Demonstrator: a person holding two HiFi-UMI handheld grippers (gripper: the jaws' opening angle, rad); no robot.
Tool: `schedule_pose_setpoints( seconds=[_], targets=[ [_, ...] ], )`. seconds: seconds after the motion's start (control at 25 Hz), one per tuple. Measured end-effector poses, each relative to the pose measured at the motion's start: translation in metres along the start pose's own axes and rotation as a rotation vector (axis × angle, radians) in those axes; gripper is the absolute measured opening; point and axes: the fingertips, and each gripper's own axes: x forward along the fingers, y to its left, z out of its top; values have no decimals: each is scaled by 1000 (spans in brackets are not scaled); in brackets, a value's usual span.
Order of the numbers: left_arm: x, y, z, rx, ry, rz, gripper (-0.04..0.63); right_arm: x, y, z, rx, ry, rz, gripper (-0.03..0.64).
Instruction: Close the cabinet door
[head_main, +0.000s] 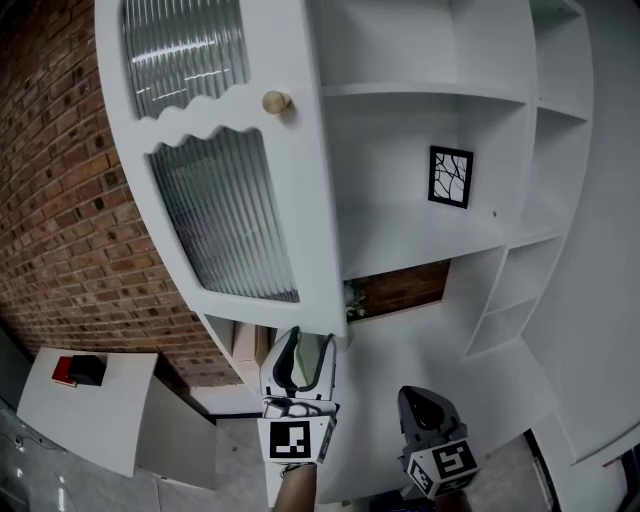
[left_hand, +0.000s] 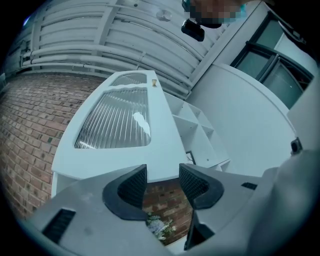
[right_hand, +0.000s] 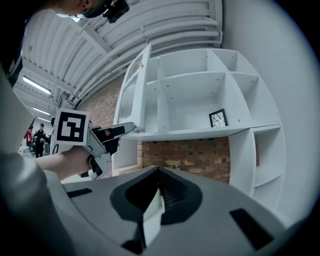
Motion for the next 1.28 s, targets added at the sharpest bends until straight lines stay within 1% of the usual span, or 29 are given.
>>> schedule_pose_setpoints(
  seconds=[0.16,0.32,0.44,0.48,0.68,0.84,1.04,1.28],
  targets=[
    [8,4,-4,2,-4,11,187,5,-4,-6,18,11,-5,0],
    [13,9,-8,2,-11,30,158,11,-8,-7,2,16,-4,0],
    [19,13,-11,25,-16,58,121,15,-15,-13,25,21,-5,0],
    [22,14,-12,34,-16,70,91,17,-17,-14,28,24,-3,0],
    [30,18,-16,40,-17,98,74,23,-23,-11,-3,32,-1,0],
    [34,23,-18,32,-26,114,57,24,-30,-19,23,53,-16,0],
    [39,29,-20,30,-48,131,41,27,-39,-20,2,59,-28,0],
    [45,34,-23,37,-63,142,31,34,-48,-27,9,76,-38,0]
  ],
)
